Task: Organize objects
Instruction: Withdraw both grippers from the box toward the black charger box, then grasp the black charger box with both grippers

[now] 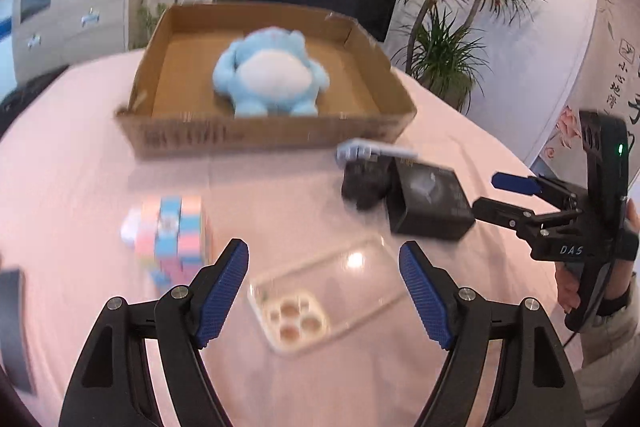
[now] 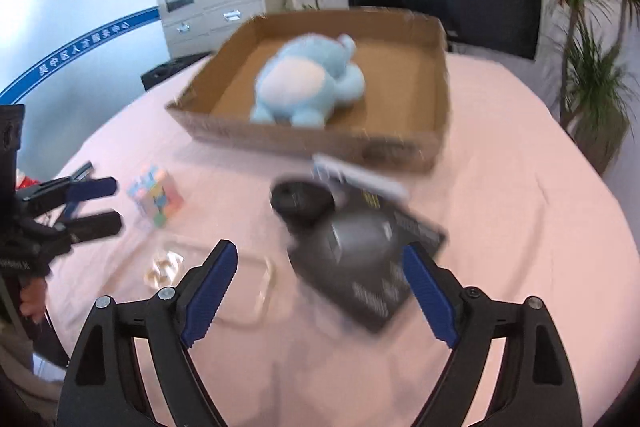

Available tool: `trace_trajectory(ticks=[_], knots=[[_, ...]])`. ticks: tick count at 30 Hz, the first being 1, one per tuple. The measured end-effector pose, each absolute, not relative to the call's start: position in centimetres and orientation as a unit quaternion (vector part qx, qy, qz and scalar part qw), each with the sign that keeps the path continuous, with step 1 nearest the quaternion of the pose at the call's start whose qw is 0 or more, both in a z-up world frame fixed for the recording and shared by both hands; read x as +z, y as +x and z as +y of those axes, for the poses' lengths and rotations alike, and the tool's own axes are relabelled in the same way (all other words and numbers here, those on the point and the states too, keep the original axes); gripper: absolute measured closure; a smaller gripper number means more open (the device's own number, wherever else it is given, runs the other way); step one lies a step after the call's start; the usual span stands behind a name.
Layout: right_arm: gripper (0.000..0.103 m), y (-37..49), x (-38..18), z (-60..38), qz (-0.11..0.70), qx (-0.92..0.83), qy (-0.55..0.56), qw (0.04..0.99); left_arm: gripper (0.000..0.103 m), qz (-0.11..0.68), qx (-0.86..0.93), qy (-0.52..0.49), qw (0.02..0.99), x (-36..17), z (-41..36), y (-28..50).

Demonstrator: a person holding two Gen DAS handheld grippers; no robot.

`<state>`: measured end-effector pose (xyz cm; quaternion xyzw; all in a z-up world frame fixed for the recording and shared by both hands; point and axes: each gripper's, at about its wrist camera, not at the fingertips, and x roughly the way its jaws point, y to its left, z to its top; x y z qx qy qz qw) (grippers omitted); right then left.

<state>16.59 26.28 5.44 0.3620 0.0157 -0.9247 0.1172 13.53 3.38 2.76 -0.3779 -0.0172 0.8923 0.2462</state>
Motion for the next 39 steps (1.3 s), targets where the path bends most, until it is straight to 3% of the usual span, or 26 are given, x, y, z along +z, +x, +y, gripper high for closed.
trace_trajectory(ticks=[8,12,19,22,29,32,39], knots=[[0.019,18.6,1.8,28.6,-0.033,-0.917,0.385,0.103,0.025,-0.034,0.87,-0.426,0.246,-1.7,2.8,15.2],[0.019,17.4,0.9,29.9,-0.034,-0.913,0.398,0.084,0.025,-0.016,0.861,-0.42,0.286,-0.8,5.4,13.8],[0.018,14.9,0.9,31.7,0.032,-0.896,0.407,0.174,0.025,0.059,0.818,-0.435,0.371,-0.8,13.4,10.7],[0.011,13.5,0.2,32.4,0.092,-0.878,0.416,0.217,0.025,0.095,0.808,-0.442,0.377,-1.3,16.0,9.8],[0.01,11.1,-0.6,32.6,0.164,-0.84,0.402,0.325,0.025,0.128,0.797,-0.444,0.389,-1.8,19.0,6.8],[0.002,10.9,-1.0,32.2,0.202,-0.833,0.389,0.337,0.025,0.132,0.791,-0.442,0.402,-1.9,18.9,6.4],[0.001,10.3,-1.3,32.1,0.239,-0.819,0.376,0.361,0.025,0.144,0.772,-0.432,0.443,-2.7,20.2,5.9]])
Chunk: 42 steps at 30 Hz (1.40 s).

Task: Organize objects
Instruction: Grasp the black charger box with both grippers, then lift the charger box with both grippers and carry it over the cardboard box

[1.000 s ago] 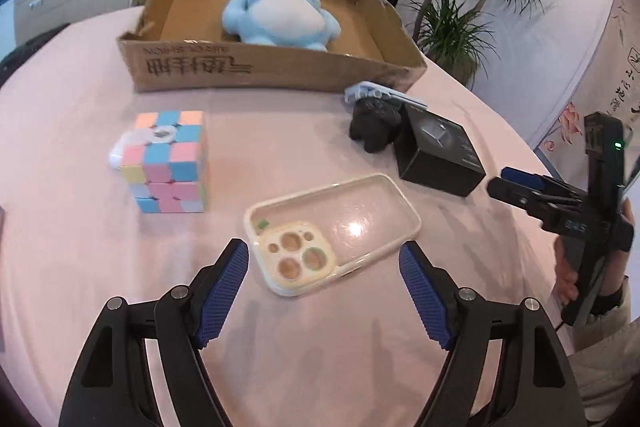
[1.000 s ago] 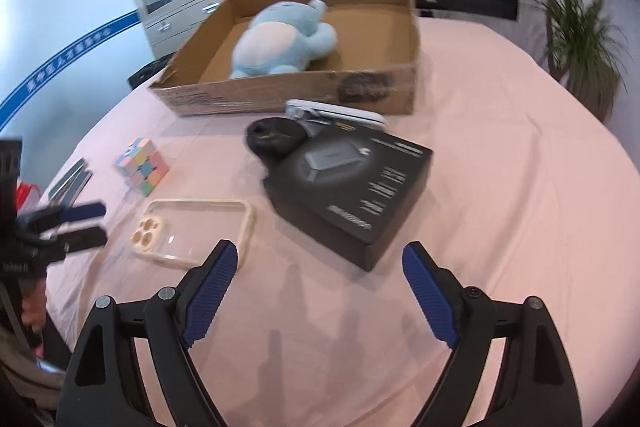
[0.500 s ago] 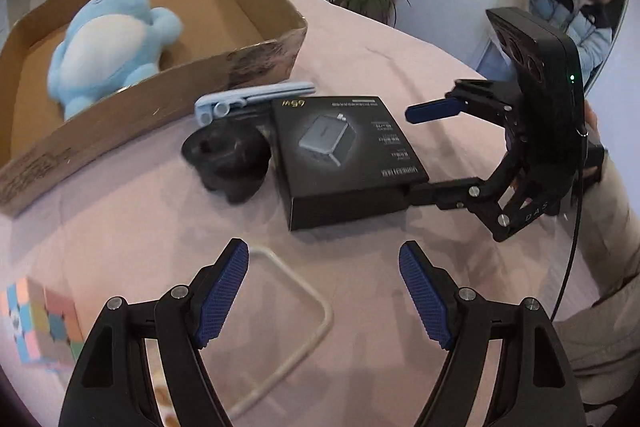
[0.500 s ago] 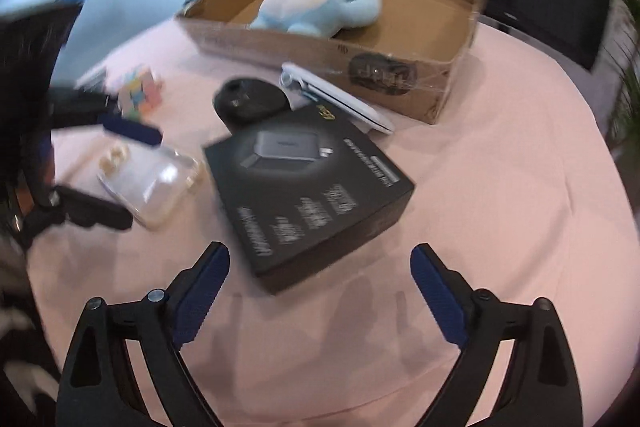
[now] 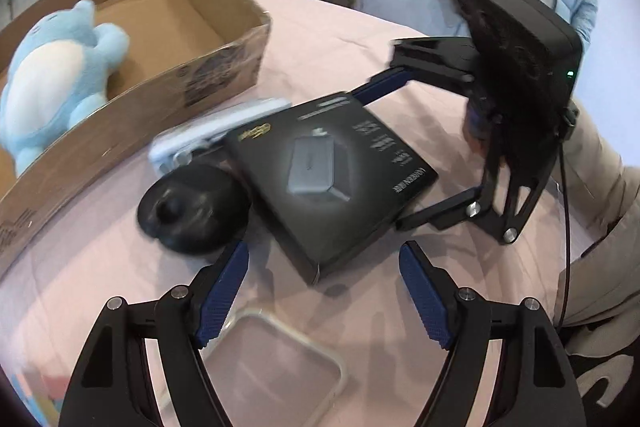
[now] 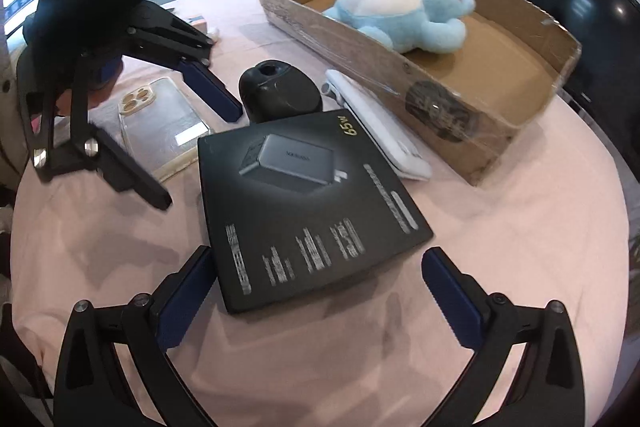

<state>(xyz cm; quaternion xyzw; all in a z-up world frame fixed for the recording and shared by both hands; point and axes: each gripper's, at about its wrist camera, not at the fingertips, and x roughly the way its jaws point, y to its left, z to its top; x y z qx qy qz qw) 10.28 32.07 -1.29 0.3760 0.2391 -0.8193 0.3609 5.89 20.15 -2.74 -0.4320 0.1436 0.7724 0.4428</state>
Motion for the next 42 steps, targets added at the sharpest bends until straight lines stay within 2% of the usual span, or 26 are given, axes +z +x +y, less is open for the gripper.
trace_trajectory(ticks=[4,5,6,10,19,25,31,35,42], knots=[[0.001,9.5,-2.2,31.3,0.227,-0.812,0.388,0.373,0.029,0.151,0.771,-0.427,0.448,-3.4,21.1,5.6],[0.002,9.6,-2.2,31.3,0.217,-0.813,0.39,0.372,0.032,0.151,0.771,-0.424,0.45,-3.5,21.0,5.6],[0.002,9.8,-2.3,31.2,0.216,-0.816,0.392,0.365,0.039,0.144,0.772,-0.422,0.453,-3.5,20.6,5.6],[0.012,11.2,-1.3,31.8,0.179,-0.832,0.387,0.354,0.049,0.12,0.765,-0.42,0.473,-3.4,18.9,6.3],[0.021,14.8,-0.3,30.5,0.142,-0.837,0.39,0.356,0.048,0.145,0.776,-0.409,0.459,-2.8,17.4,9.9],[0.023,16.5,-0.2,29.6,0.121,-0.843,0.387,0.353,0.04,0.147,0.778,-0.406,0.456,-3.3,16.6,10.1],[0.046,15.6,0.1,30.1,0.104,-0.855,0.389,0.327,0.04,0.14,0.79,-0.406,0.438,-3.9,16.2,9.8],[0.047,16.1,-0.2,29.4,0.131,-0.857,0.39,0.311,0.042,0.134,0.789,-0.409,0.438,-3.9,16.0,9.7],[0.049,16.3,-0.1,28.9,0.123,-0.866,0.387,0.291,0.045,0.149,0.804,-0.392,0.421,-3.2,15.9,10.7]])
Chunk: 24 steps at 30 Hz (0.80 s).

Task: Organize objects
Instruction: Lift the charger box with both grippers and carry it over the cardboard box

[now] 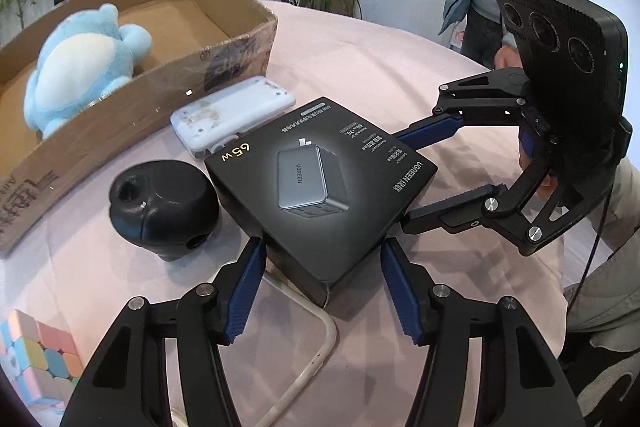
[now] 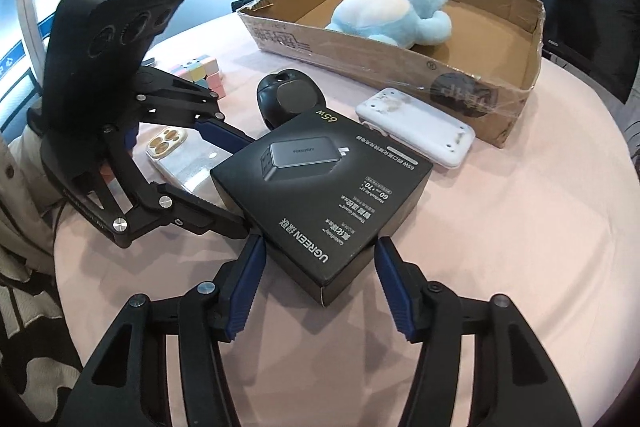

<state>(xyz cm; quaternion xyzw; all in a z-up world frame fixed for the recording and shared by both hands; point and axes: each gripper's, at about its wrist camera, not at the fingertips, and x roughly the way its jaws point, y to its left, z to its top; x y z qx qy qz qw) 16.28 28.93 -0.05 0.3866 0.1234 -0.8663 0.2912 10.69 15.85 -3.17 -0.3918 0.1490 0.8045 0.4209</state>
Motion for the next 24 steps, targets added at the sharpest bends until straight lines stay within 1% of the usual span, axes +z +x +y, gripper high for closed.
trace_trajectory(ticks=[4,9,18,24], knots=[[0.05,17.1,1.2,29.0,0.113,-0.879,0.367,0.284,0.045,0.149,0.812,-0.377,0.42,-1.6,15.3,11.4],[0.05,17.9,3.7,28.4,0.129,-0.891,0.334,0.278,0.045,0.17,0.822,-0.36,0.408,0.3,15.2,11.8],[0.05,16.0,6.8,27.0,0.147,-0.899,0.298,0.286,0.045,0.175,0.844,-0.338,0.378,3.7,13.9,10.3],[0.05,13.8,8.6,25.1,0.152,-0.899,0.277,0.302,0.045,0.183,0.858,-0.337,0.34,5.8,12.1,8.4]])
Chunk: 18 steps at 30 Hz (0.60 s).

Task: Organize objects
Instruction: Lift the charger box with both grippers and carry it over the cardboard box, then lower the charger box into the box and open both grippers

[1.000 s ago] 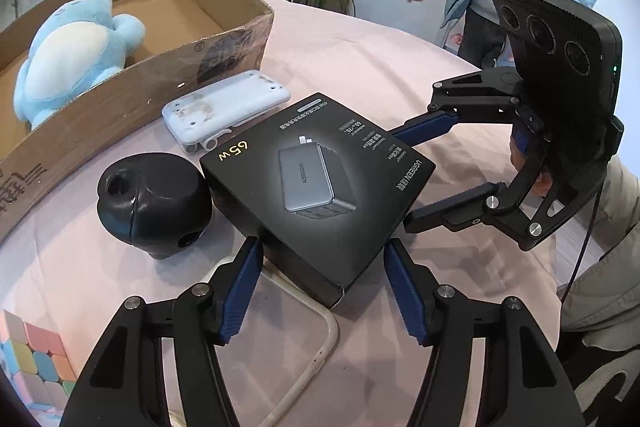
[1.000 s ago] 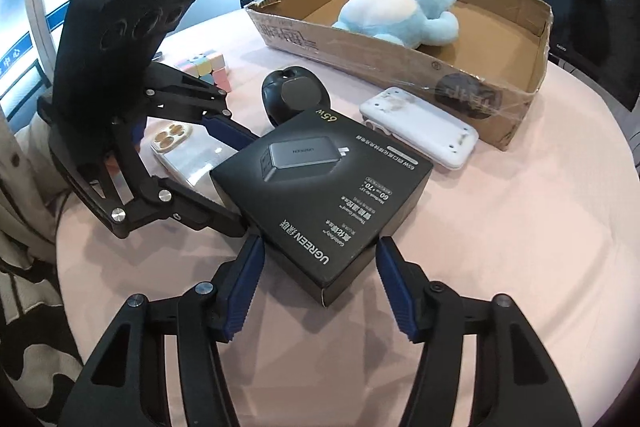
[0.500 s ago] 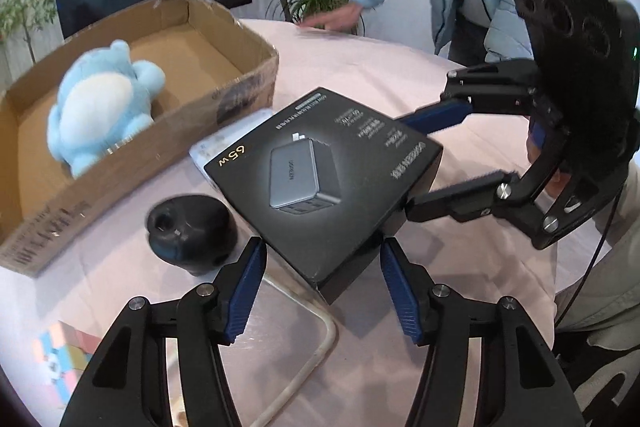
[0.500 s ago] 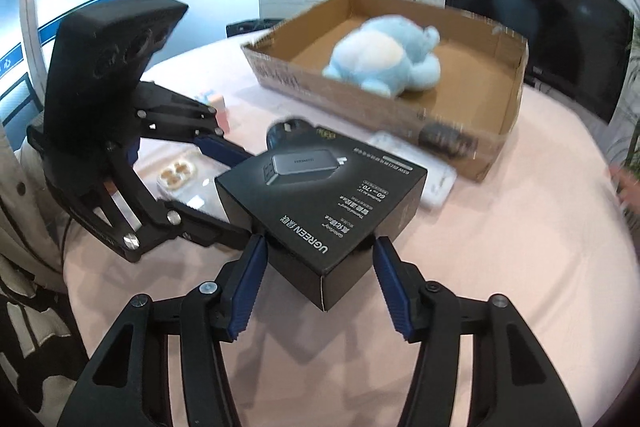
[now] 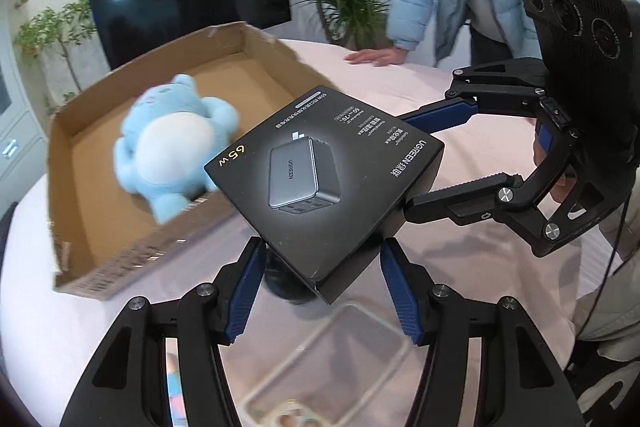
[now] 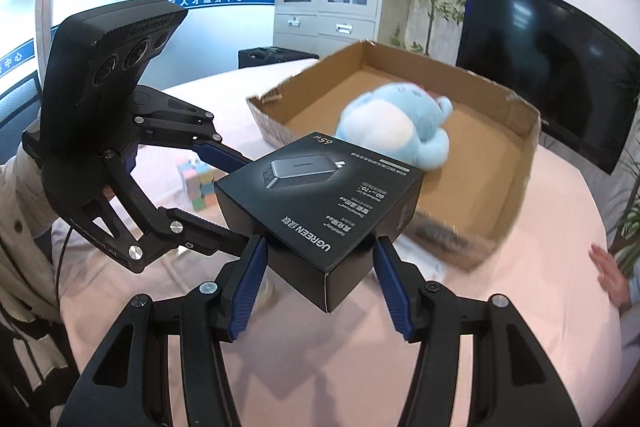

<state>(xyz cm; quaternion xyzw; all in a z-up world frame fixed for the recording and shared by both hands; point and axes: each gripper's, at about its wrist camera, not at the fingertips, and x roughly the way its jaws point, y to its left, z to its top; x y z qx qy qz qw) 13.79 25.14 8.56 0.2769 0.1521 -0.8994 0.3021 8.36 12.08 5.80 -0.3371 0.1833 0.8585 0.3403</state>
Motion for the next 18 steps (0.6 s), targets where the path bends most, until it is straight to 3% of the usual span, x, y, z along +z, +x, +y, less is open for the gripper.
trace_trajectory(ticks=[18], knots=[[0.05,0.8,12.9,15.8,0.138,-0.894,0.238,0.353,0.045,0.212,0.878,-0.351,0.247,10.3,3.6,-4.5]])
